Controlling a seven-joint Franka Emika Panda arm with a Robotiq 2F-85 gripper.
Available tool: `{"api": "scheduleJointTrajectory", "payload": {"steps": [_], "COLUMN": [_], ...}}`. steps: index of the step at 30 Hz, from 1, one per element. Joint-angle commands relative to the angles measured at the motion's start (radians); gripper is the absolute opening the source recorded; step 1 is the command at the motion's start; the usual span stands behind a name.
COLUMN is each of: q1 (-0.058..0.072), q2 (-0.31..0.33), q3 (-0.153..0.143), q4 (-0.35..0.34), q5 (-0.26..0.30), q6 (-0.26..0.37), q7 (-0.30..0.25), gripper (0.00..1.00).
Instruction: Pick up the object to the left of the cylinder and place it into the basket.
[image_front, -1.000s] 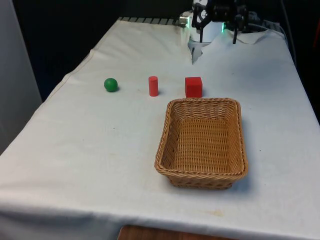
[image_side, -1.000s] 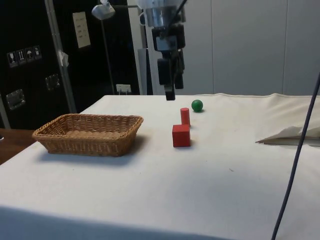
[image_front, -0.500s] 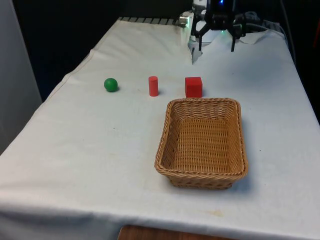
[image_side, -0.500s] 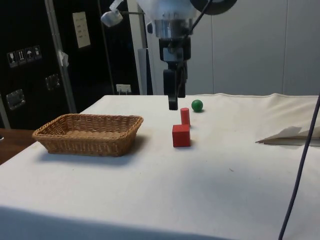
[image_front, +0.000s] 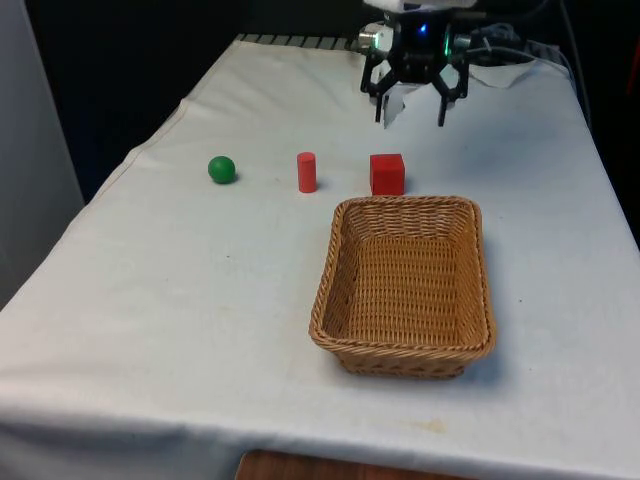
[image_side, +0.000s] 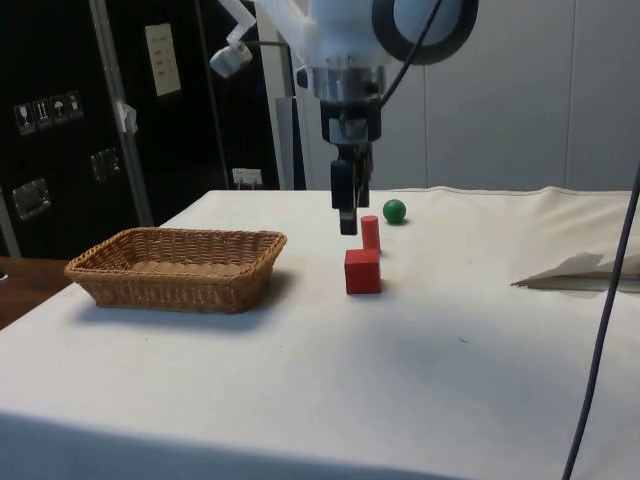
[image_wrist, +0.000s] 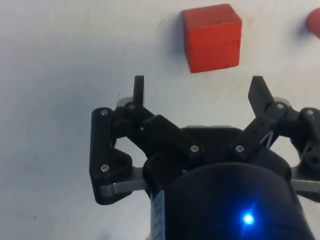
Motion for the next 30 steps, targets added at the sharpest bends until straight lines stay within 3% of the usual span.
{"api": "scheduleJointTrajectory", "payload": {"steps": [1, 8, 9, 16, 17, 24, 25, 26, 30], "q1": [-0.004, -0.003, -0.002, -0.003, -0.001, -0.014, -0.003, -0.016, -0.019], "q2": [0.016, 0.082, 0.075, 0.156, 0.153, 0.238, 0.244, 0.247, 0.289], "q3": [-0.006, -0.022, -0.022, -0.016, -0.022, -0.011, -0.022, -0.012, -0.021], "q4": [0.0, -0.001, 0.001, -0.005, 0.001, -0.004, 0.002, -0.002, 0.002], "q5": [-0.008, -0.001, 0.0, 0.009, 0.0, 0.012, 0.0, 0.011, 0.007], "q6": [0.024, 0.087, 0.069, 0.161, 0.143, 0.239, 0.23, 0.248, 0.286], "q7": [-0.008, -0.043, -0.039, -0.051, -0.045, -0.062, -0.046, -0.064, -0.077], "gripper": [1.0, 1.0, 1.0, 1.0, 1.0, 1.0, 1.0, 1.0, 1.0]}}
